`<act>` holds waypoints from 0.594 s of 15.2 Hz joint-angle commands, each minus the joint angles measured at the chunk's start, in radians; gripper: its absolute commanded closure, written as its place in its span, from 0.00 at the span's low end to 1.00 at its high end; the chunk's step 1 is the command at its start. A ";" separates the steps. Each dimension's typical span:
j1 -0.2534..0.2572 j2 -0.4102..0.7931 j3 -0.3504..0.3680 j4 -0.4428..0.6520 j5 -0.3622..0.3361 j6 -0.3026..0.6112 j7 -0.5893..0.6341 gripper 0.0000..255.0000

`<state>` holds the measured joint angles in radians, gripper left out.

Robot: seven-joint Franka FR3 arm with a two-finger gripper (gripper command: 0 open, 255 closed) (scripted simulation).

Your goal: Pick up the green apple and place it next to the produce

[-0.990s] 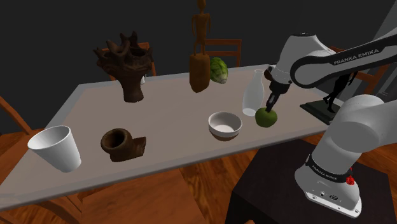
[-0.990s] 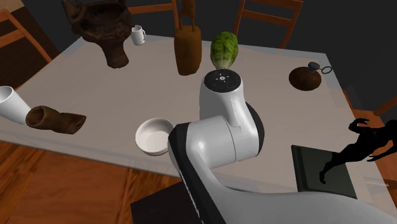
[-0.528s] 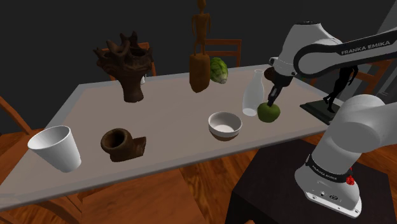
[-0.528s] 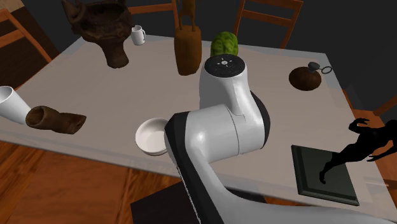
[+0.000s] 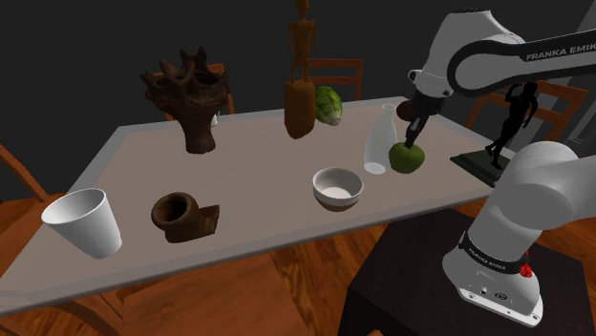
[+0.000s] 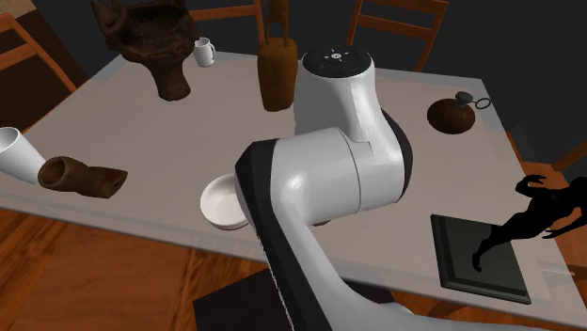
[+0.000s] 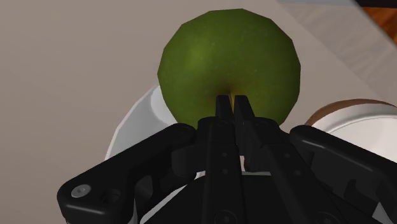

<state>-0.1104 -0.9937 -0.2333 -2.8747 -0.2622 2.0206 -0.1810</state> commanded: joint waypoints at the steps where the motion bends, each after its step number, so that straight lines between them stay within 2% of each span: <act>1: 0.002 -0.006 0.003 0.022 0.005 -0.029 -0.004 1.00; 9: 0.015 -0.014 0.024 0.126 0.029 -0.139 -0.010 1.00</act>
<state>-0.0978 -1.0082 -0.2125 -2.7644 -0.2365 1.8964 -0.1908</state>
